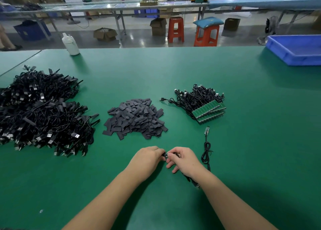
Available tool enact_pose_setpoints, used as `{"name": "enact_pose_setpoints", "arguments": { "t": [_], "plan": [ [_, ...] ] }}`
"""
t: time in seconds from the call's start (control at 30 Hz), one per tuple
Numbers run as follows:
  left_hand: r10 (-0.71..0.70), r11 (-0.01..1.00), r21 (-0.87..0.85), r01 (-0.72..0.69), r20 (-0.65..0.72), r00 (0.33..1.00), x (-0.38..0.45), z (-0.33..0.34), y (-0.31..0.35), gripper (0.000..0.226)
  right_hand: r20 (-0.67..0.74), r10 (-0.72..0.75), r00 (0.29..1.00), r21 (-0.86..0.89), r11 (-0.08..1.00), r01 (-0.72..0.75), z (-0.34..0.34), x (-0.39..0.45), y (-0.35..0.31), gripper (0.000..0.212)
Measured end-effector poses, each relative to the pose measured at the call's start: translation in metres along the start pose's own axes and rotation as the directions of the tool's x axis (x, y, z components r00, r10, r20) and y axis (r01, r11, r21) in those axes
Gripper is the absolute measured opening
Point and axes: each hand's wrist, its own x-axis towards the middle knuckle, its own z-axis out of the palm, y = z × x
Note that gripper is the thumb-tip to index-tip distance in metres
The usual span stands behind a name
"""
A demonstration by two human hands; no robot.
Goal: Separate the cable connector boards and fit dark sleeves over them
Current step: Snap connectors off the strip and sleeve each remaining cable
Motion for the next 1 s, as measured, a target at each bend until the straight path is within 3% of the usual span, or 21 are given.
{"name": "enact_pose_setpoints", "arguments": {
  "t": [0.3,0.43,0.6,1.0],
  "plan": [
    [-0.065,0.99,-0.136,0.046,-0.132,0.989,-0.0097,0.0042,0.003,0.015,0.028,-0.015,1.0,-0.069,0.997,0.017,-0.001,-0.0006,-0.0027,0.014],
    [-0.022,0.995,-0.099,0.012,-0.097,0.995,-0.0075,0.0042,0.0013,0.017,0.035,-0.019,0.999,-0.063,0.998,0.021,-0.0013,-0.0028,-0.0022,0.013],
    [0.062,0.994,0.086,-0.064,0.027,0.998,-0.0037,0.0046,0.0022,0.021,0.047,-0.015,0.999,-0.045,0.999,0.018,-0.0012,-0.0034,-0.0027,0.014],
    [-0.009,0.994,0.109,0.005,0.04,0.999,-0.0001,0.004,0.0032,0.025,0.005,0.01,1.0,0.032,0.999,-0.01,-0.0025,-0.0032,-0.0046,0.008]
  ]
}}
